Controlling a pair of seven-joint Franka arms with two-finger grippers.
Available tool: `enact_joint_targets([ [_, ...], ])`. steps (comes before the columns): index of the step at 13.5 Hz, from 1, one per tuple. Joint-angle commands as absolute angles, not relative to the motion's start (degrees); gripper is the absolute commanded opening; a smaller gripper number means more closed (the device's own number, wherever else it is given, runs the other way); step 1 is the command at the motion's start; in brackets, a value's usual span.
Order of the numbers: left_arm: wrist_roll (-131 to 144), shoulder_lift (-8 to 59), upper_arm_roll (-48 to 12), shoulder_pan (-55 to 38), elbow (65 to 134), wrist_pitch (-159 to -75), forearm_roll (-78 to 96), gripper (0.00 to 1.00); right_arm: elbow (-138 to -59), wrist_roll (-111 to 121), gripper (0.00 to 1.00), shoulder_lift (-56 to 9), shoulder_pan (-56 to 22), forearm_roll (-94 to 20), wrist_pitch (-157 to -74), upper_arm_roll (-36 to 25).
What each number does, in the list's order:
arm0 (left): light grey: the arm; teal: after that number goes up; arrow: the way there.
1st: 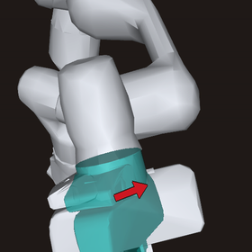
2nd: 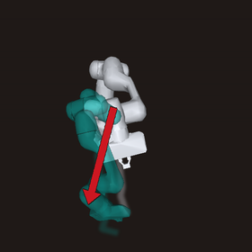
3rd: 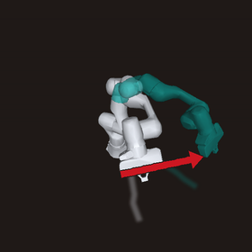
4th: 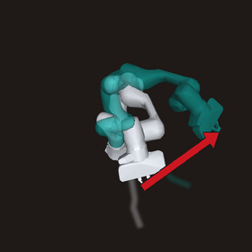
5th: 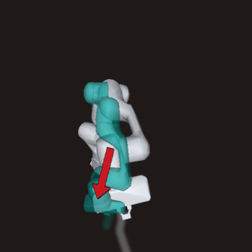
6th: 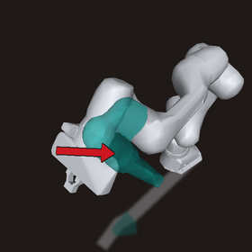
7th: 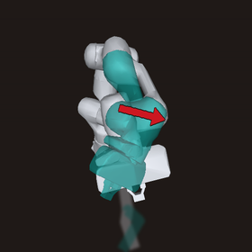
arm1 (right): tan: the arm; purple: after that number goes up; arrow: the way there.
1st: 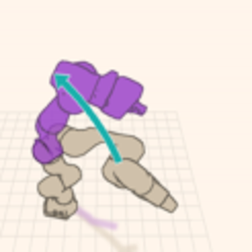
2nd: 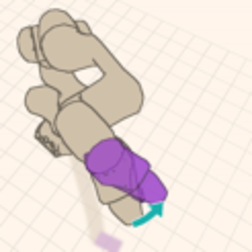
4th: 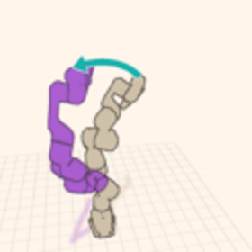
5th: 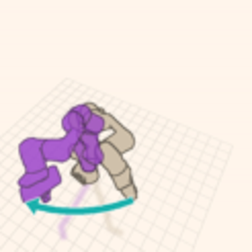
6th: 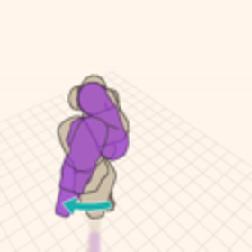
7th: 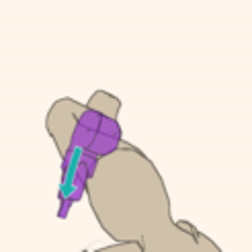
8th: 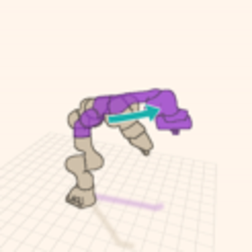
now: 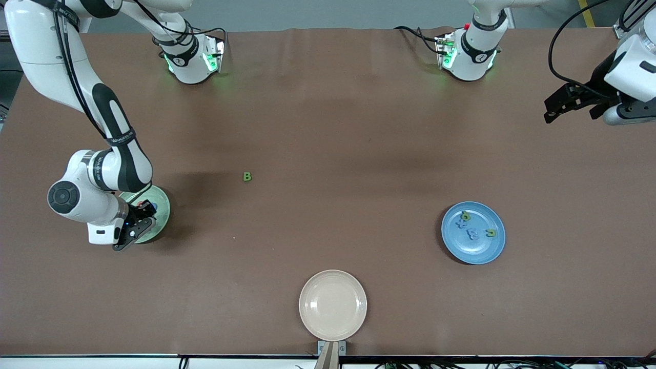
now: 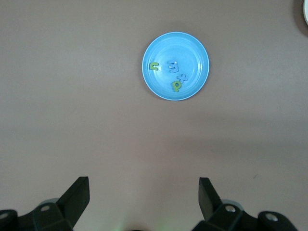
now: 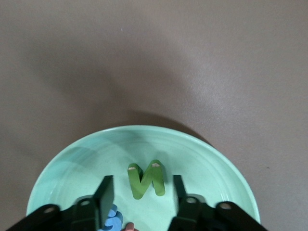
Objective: Sort upper and lower case letters into plates
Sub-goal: 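Open the right gripper over the green plate while the left gripper retracts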
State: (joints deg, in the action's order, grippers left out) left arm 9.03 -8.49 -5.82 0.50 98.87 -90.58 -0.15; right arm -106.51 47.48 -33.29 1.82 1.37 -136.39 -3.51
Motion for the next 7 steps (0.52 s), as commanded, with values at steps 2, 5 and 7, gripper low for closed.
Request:
enact_joint_targets([
  [2, 8.00, -10.02, -6.50, 1.23, 100.20, -90.79, 0.09, 1.00, -106.08, 38.00, 1.00, -26.65, -0.69, 1.32, -124.93, -2.55],
  [5, 7.91, -9.49, -6.42, 1.32, 100.11, -90.88, 0.09, 1.00, -106.79, 27.72, 1.00, -22.60, -6.22, 1.32, -118.14, -2.55],
  [7, 7.91, -9.23, -6.42, 1.32, 100.02, -91.32, 0.09, 1.00, -108.62, 19.73, 1.00, -20.32, -10.26, 0.97, -116.63, -2.55],
])
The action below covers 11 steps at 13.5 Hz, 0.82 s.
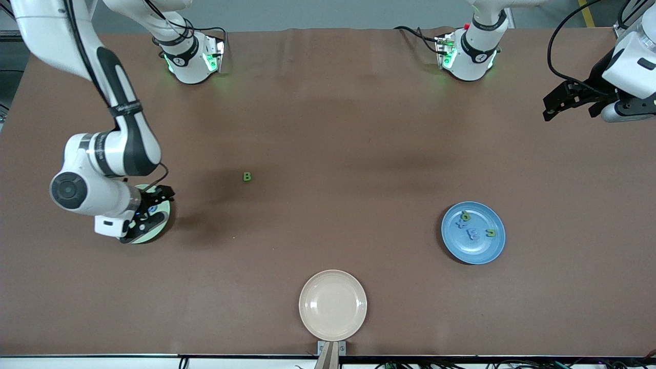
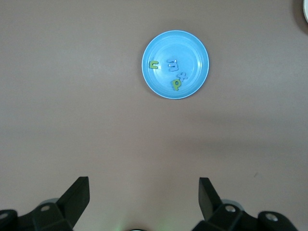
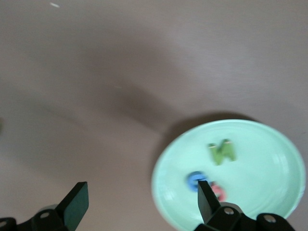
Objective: Sort upper and lower case letters into plates
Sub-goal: 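Move the right gripper down onto the green B and close it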
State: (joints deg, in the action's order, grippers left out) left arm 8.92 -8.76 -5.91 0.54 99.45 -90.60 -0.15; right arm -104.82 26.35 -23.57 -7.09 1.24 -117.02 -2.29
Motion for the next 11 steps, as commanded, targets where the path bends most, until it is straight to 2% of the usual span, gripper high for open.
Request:
enact_joint_targets([
  [1, 7.91, -9.23, -6.42, 1.32, 99.85, -91.49, 0.17, 1.00, -110.11, 15.34, 1.00, -19.08, -12.46, 0.97, -116.98, -2.55],
  [5, 7.91, -9.14, -5.98, 1.41, 99.32, -91.67, 0.26, 1.00, -113.89, 1.60, 1.00, -16.44, -18.80, -3.59, -118.73, -2.55],
  [8, 7.91, -8.97, -5.89, 1.41, 99.32, -91.84, 0.26, 1.00, -122.23, -5.70, 1.00, -14.94, -22.31, -4.31, -129.87, -2.55],
  [11, 7.91, -8.79, -5.98, 1.32, 99.40, -91.85, 0.35, 1.00, -126.99, -12.19, 1.00, -15.38, -26.88, -4.31, -137.53, -2.55],
])
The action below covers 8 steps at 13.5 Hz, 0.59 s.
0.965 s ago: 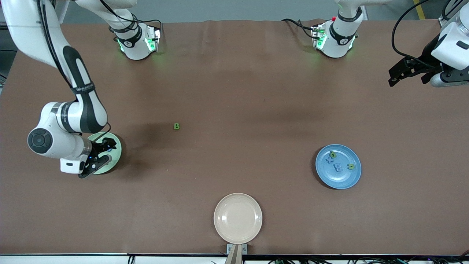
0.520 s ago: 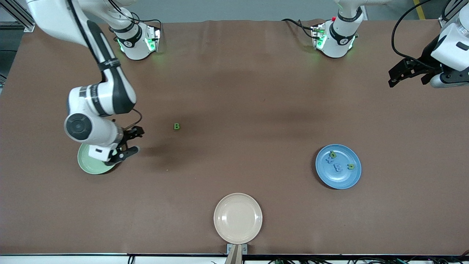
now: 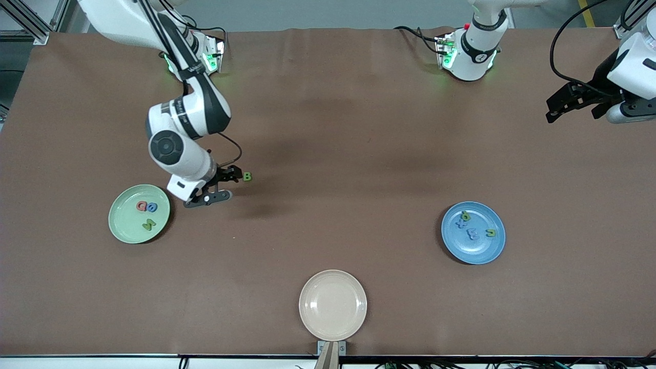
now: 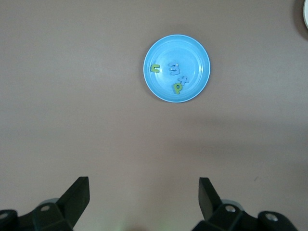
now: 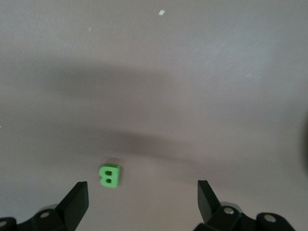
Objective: Sort upper and lower case letters into plates
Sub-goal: 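Move the right gripper down onto the green B and close it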
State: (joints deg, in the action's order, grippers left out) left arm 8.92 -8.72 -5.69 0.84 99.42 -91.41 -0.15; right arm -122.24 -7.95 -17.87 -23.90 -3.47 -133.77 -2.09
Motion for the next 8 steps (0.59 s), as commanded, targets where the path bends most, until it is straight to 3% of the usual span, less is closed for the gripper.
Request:
enact_joint_targets([
  [1, 7.91, -8.79, -5.98, 1.32, 99.40, -91.85, 0.44, 1.00, -127.35, -13.61, 1.00, -15.47, -27.59, -4.31, -138.07, -2.55],
  [5, 8.00, -8.53, -5.89, 1.41, 99.40, -91.41, 0.18, 1.00, -128.14, -13.71, 0.99, -16.08, -27.51, -5.53, -138.60, -2.55],
  [8, 7.91, -8.53, -5.89, 1.76, 99.32, -91.49, 0.18, 1.00, -128.15, -13.71, 0.86, -17.31, -27.60, -5.98, -138.78, -2.55],
])
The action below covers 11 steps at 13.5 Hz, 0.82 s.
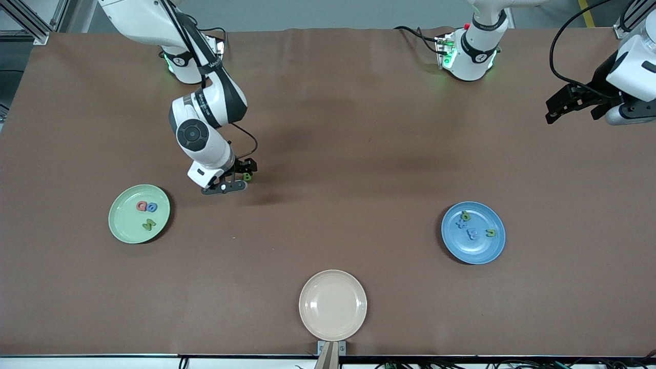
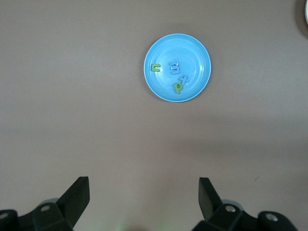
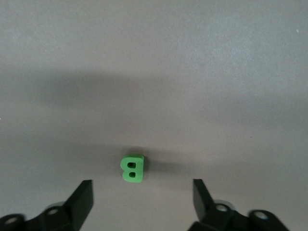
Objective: Sort upper and lower case letters into plates
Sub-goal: 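Move the right gripper down onto the green B and close it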
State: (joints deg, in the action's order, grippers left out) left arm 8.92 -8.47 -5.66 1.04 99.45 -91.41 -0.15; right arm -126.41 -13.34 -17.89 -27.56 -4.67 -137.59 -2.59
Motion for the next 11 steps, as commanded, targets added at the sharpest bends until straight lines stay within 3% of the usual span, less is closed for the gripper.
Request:
enact_joint_targets([
  [1, 8.00, -8.09, -5.89, 1.76, 99.40, -91.67, 0.18, 1.00, -128.14, -13.71, 0.83, -18.10, -27.60, -5.98, -139.74, -2.55],
  [11, 8.00, -7.56, -6.15, 1.67, 99.32, -91.84, 0.18, 1.00, -127.71, -13.71, 0.83, -22.41, -30.15, -5.98, -142.12, -2.46],
])
